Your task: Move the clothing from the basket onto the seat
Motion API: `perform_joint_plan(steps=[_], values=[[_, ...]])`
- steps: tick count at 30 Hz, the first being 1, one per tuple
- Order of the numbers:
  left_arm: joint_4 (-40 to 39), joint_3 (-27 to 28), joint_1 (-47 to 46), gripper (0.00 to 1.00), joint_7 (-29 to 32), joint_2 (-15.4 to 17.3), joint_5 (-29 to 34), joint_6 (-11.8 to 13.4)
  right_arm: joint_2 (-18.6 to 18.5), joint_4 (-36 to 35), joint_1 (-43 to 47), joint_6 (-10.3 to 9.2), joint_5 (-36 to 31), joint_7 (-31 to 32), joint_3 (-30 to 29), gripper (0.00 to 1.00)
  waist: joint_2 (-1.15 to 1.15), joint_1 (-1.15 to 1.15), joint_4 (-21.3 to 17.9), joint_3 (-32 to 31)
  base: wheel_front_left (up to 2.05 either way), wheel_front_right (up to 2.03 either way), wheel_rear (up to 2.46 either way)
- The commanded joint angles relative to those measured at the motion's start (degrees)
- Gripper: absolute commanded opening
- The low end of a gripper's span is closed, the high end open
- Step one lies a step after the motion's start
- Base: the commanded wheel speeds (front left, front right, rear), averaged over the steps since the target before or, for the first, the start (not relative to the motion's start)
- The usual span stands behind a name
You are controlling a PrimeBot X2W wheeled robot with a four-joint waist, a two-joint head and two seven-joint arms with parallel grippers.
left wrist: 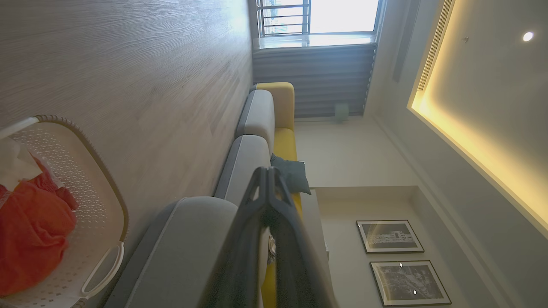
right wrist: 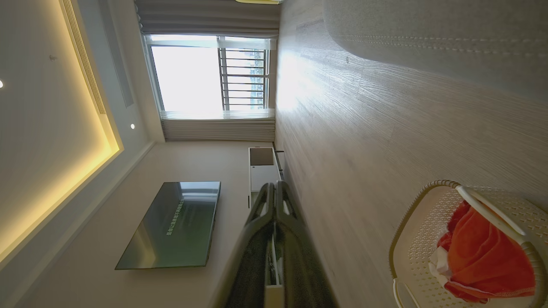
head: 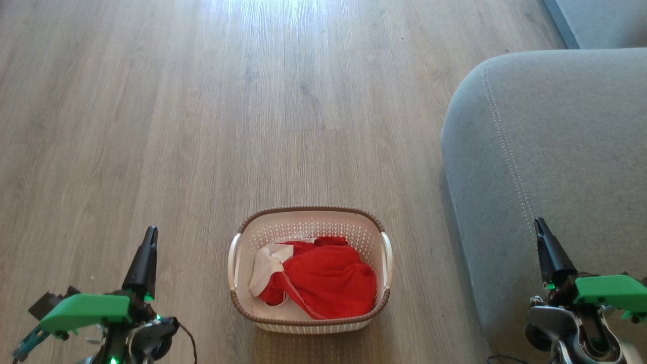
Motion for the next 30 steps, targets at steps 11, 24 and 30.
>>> perform_joint_plan(steps=[11, 24, 30], values=[[-1.7, 1.8, -2.7, 0.00, 0.4, 0.5, 0.1, -0.5, 0.2, -1.8, -3.2, 0.03, -0.2, 0.3, 1.0, 0.00, 0.00, 0.00, 0.0, 0.0, 0.00, 0.00, 0.00], [1.6, 0.0, 1.0, 1.00, -1.2, -0.2, 0.4, 0.1, 0.0, 1.5, 0.9, 0.02, -0.9, -1.1, 0.2, 1.00, 0.00, 0.00, -0.1, 0.0, 0.00, 0.00, 0.00], [0.9, 0.5, 0.7, 1.00, -2.2, -0.1, 0.9, 0.0, 0.0, 1.0, 0.6, 0.02, -2.4, -2.2, -0.2, 1.00, 0.00, 0.00, -0.3, 0.0, 0.00, 0.00, 0.00]])
